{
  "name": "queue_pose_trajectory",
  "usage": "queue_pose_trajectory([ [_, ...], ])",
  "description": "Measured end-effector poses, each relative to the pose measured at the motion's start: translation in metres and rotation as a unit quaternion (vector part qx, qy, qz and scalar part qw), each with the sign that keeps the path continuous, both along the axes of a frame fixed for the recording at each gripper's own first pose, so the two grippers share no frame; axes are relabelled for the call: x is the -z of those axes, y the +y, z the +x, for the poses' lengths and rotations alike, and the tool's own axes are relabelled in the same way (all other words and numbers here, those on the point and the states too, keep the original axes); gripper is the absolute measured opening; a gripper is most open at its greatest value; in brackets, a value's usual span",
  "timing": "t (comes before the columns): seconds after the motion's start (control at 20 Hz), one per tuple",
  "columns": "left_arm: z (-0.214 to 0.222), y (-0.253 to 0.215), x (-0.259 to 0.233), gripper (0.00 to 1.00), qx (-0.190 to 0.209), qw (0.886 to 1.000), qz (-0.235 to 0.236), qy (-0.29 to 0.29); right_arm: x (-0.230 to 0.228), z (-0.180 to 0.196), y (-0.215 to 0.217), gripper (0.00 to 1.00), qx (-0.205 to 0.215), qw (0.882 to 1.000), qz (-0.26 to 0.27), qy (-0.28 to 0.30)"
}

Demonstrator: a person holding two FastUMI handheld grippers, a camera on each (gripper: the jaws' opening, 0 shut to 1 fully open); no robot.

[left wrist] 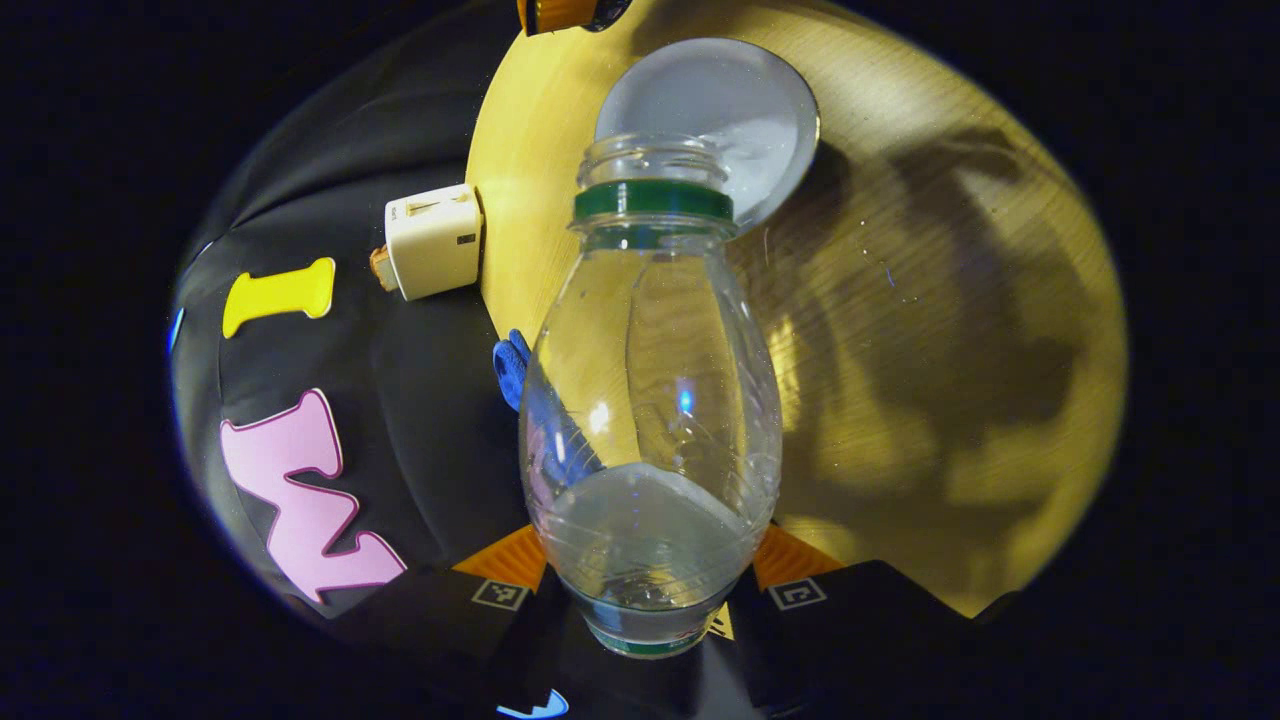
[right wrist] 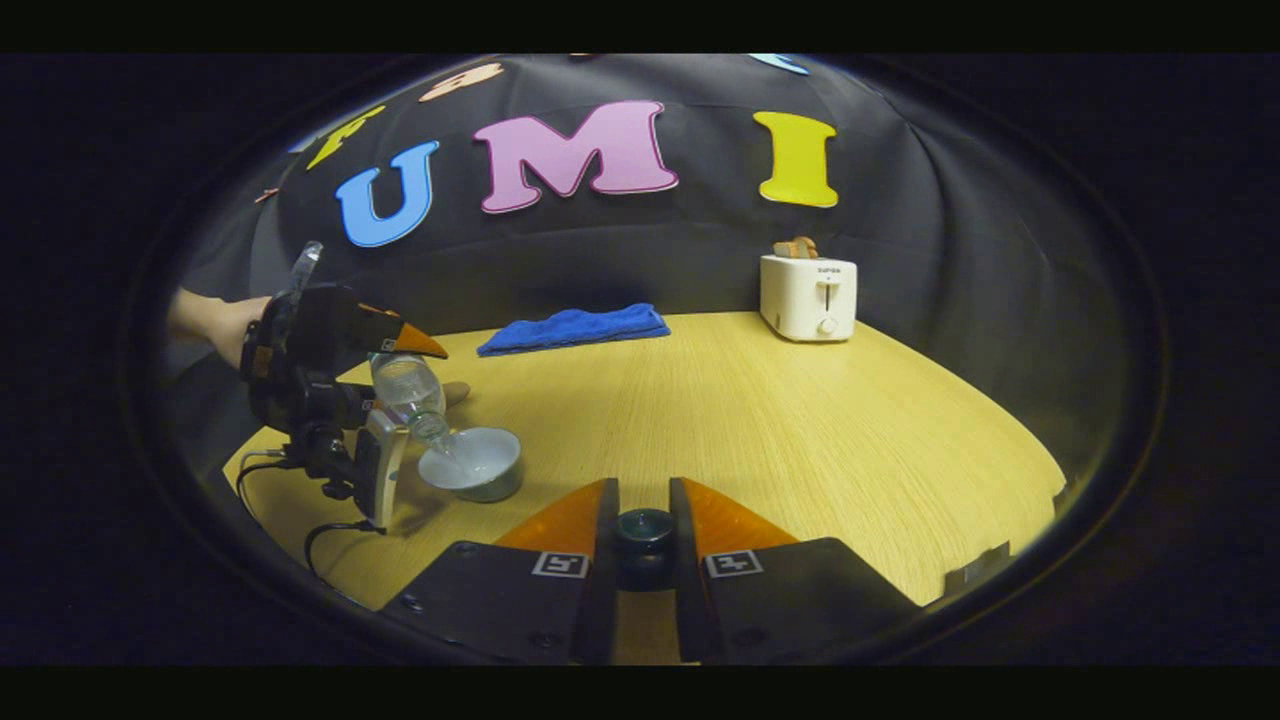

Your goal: Open the teacup lid with one hand, grasp the water bottle and pour water into the teacup with the other hand; after pouring, place the water bottle on the coaster and then close the teacup lid.

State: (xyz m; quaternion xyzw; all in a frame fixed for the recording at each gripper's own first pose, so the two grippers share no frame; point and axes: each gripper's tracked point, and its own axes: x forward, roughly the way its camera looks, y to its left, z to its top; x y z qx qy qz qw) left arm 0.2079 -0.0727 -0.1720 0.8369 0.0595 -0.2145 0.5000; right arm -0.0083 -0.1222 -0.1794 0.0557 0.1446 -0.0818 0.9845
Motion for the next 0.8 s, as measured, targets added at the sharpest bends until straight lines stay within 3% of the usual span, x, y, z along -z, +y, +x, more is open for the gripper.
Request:
queue_pose_trajectory([
  [0.5,0.005,-0.003,-0.016,0.71,0.010,0.998,0.057,-0.016,-0.003,-0.001,0.011,0.28,-0.019,1.000,-0.001,-0.001],
  [0.8,0.002,-0.011,-0.033,0.71,0.022,0.997,0.071,-0.033,-0.006,-0.004,0.000,0.28,-0.008,1.000,0.006,-0.005],
])
